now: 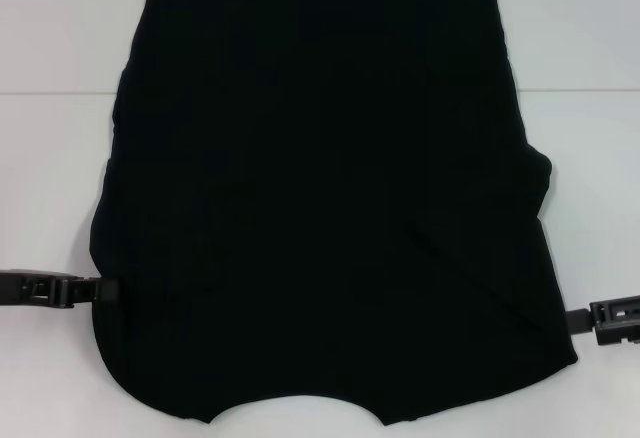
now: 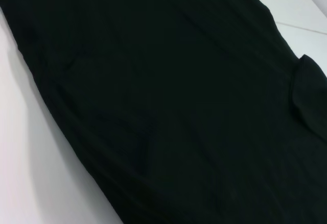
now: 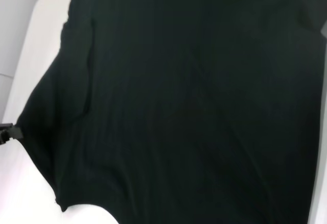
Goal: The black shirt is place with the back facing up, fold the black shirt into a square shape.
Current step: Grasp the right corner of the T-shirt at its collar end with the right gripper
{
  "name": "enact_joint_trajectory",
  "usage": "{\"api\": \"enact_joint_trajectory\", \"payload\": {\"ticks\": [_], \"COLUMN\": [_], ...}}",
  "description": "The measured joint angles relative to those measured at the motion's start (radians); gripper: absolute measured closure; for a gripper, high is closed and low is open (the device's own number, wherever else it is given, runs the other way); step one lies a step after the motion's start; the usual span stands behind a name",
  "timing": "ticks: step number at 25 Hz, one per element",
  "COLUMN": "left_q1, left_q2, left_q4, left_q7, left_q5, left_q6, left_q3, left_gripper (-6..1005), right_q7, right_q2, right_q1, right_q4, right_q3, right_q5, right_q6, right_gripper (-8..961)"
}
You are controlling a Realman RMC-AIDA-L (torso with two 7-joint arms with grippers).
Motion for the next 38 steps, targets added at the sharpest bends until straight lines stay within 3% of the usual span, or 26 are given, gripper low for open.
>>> {"api": "enact_joint_trajectory", "payload": {"ticks": [6, 20, 38], "left_q1": [0.003, 0.006, 0.004], "left_q2": [-0.001, -0.002, 0.001], "left_q4": [-0.001, -0.001, -0.024], "left_q7": [0.009, 0.020, 0.036], "left_q5": [0.000, -0.002, -0.002], "left_q6": [-0.001, -0.003, -0.025], "left_q3": [0.000, -0.001, -0.001], "left_gripper": [920, 918, 905], "right_q7": [0.010, 0.020, 0.022], "right_q2": [0.016, 0.018, 0.067], "right_q1": [0.014, 0.039, 0.119], "right_q4": [0.000, 0.046, 0.052], "right_q3": [-0.006, -0.020, -0.021], "right_q5": [-0.040, -0.072, -0.118], "right_q6": [0.023, 0.098, 0.109], "right_gripper": [74, 73, 74]}}
